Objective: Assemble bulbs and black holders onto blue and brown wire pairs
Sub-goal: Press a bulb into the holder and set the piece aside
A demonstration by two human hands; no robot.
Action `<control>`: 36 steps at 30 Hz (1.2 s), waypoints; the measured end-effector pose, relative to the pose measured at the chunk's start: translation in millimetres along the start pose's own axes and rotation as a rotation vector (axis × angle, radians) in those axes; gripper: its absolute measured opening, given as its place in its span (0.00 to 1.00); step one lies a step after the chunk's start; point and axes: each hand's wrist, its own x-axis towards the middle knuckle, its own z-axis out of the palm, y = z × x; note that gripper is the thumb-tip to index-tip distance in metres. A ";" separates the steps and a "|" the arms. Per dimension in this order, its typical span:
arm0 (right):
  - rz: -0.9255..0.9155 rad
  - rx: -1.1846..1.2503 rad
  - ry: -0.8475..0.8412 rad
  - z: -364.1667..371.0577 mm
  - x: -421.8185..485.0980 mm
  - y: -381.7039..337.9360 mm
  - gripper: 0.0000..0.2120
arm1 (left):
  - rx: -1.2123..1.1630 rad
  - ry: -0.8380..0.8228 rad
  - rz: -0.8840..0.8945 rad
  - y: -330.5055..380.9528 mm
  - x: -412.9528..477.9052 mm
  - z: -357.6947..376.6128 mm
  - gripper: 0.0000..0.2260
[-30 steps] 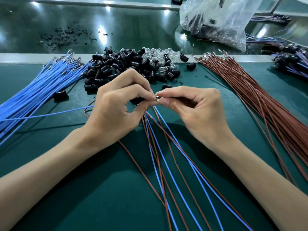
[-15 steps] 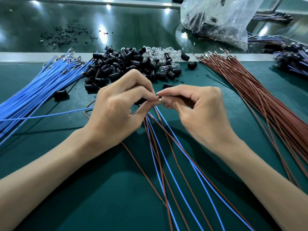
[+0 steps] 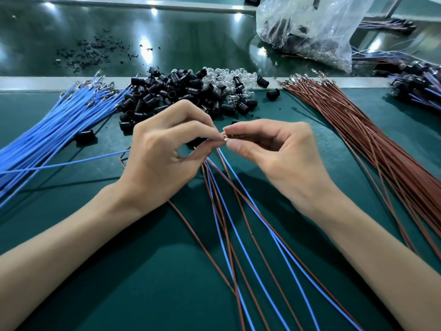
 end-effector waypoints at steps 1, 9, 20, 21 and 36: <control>0.018 0.030 -0.007 0.0 0.1 -0.3 0.09 | 0.006 0.004 -0.003 -0.1 -0.3 0.2 0.03; 0.040 0.087 0.024 1.2 0.1 0.5 0.08 | 0.036 0.002 0.075 -2.4 -3.7 1.4 0.04; 0.057 0.053 0.007 -4.1 1.9 -3.1 0.11 | 0.077 -0.012 0.058 -2.9 -2.8 1.5 0.05; 0.060 0.075 -0.004 -4.6 1.9 -3.4 0.12 | 0.079 -0.016 0.053 -2.8 -2.6 1.4 0.05; 0.125 0.206 -0.028 -4.0 0.9 -0.6 0.07 | 0.135 0.001 0.142 2.1 -4.2 1.0 0.06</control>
